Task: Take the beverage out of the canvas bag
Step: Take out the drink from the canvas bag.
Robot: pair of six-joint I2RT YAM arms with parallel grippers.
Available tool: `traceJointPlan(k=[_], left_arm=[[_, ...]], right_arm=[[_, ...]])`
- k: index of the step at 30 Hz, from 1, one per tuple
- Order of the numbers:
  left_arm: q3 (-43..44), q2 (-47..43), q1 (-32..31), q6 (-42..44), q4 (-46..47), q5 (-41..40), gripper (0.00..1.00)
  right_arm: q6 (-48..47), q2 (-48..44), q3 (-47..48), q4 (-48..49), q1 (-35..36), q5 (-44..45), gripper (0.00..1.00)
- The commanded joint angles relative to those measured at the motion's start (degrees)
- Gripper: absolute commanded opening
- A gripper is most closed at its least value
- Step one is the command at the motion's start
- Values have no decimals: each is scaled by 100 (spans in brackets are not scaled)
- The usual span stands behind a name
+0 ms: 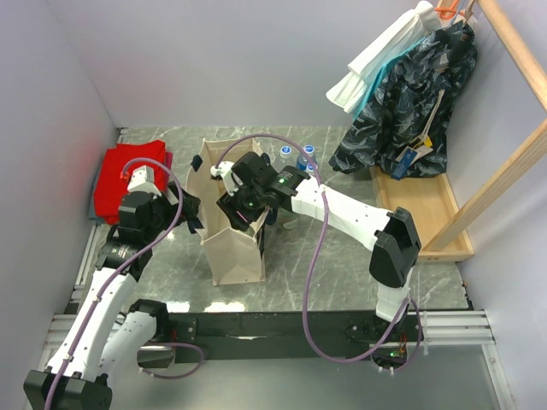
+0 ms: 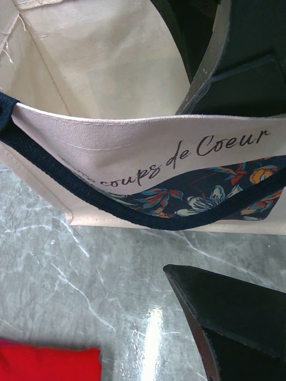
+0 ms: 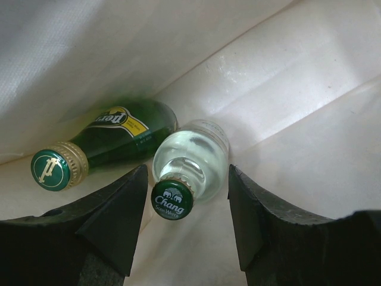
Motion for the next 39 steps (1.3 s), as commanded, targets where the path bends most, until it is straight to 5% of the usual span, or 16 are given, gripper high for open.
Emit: traceJointPlan(k=[1, 15, 20, 22, 29, 31, 39], left_arm=[[156, -18, -20, 80, 124, 21, 96], [147, -18, -28, 89, 133, 39, 96], [156, -27, -28, 89, 133, 39, 96], [156, -18, -28, 89, 142, 30, 96], [173, -18, -28, 97, 107, 39, 96], [165, -53, -28, 89, 107, 12, 96], [156, -27, -28, 97, 124, 56, 96]], right_arm=[[-7, -57, 22, -106, -24, -7, 63], [11, -163, -110, -54, -15, 115, 62], [-7, -110, -110, 7, -24, 89, 39], [2, -75, -75, -10, -24, 54, 20], [-33, -22, -31, -72, -24, 80, 15], [-42, -13, 4, -106, -41, 37, 1], [-24, -22, 13, -151, -24, 28, 0]])
